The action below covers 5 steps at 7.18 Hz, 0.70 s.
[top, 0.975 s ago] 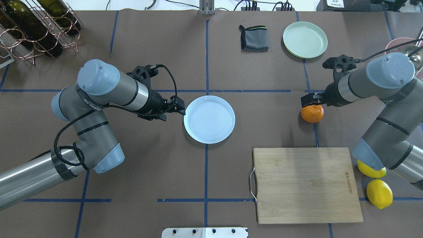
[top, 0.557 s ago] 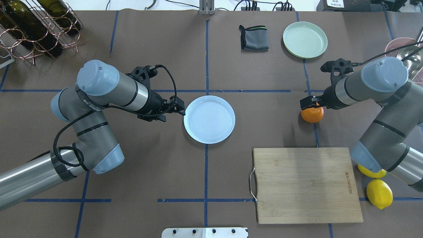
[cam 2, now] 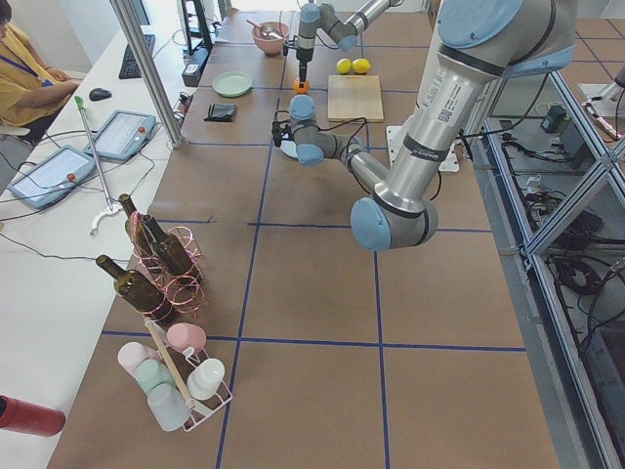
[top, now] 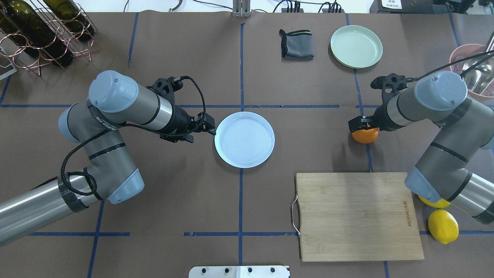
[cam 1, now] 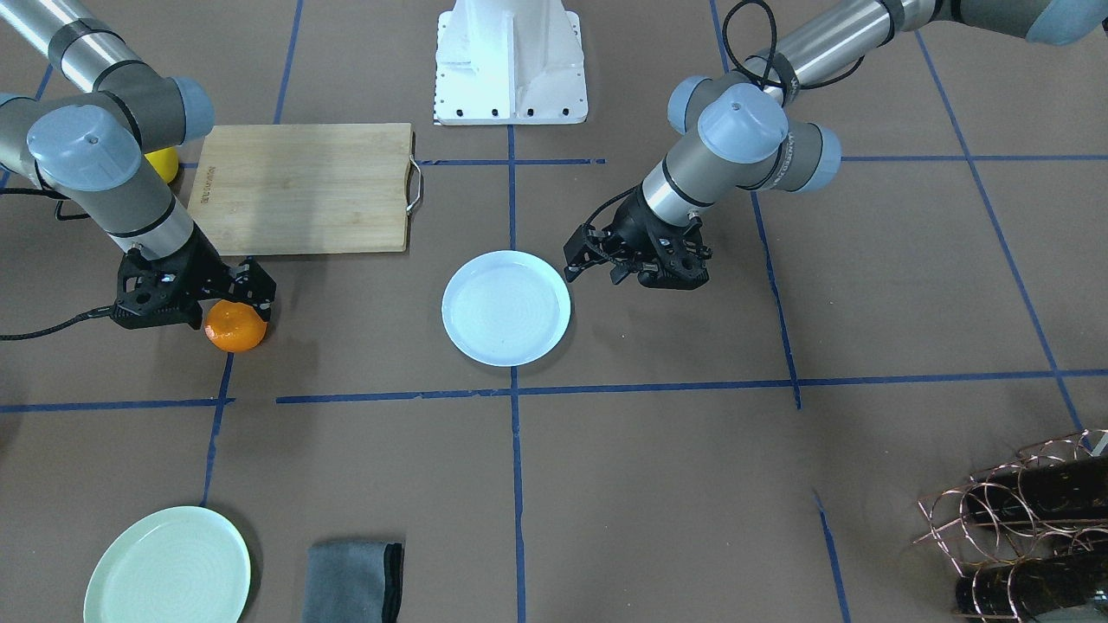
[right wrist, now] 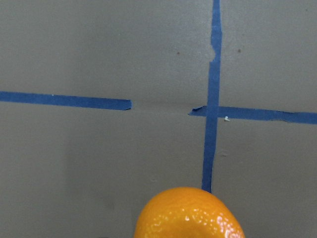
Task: Pick orange to plate
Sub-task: 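Close the right gripper around the orange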
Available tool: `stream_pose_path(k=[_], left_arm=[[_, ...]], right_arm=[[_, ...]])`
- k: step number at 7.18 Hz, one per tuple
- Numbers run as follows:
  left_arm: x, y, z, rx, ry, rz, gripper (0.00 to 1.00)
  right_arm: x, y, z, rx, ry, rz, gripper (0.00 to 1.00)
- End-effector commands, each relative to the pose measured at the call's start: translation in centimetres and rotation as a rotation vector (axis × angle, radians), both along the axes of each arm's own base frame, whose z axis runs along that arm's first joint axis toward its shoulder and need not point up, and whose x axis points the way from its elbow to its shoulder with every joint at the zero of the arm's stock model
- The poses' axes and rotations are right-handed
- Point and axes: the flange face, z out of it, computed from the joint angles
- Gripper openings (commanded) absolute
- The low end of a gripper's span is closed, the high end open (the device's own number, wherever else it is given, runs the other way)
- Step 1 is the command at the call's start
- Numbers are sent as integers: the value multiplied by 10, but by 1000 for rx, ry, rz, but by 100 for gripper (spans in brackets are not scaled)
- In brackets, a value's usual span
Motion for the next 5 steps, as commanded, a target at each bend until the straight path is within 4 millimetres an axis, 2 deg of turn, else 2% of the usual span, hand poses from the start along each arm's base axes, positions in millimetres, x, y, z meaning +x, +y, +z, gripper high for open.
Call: stream_pose_path(k=[1,3,4,5], left_arm=[[-3,1,-3,4,5,-2,80],[-7,6,2,3,4,1,80],[-8,6,4,2,3,1,80],[-8,6,3,3,4,1,80]], right_arm=[[-5,-2,14,-16,19,-2,100],[-9,-2,17,-21,23,-5,100],[-22,-14,6,-16,16,-6,100],[-23,-16,7,-17,16,-6,84]])
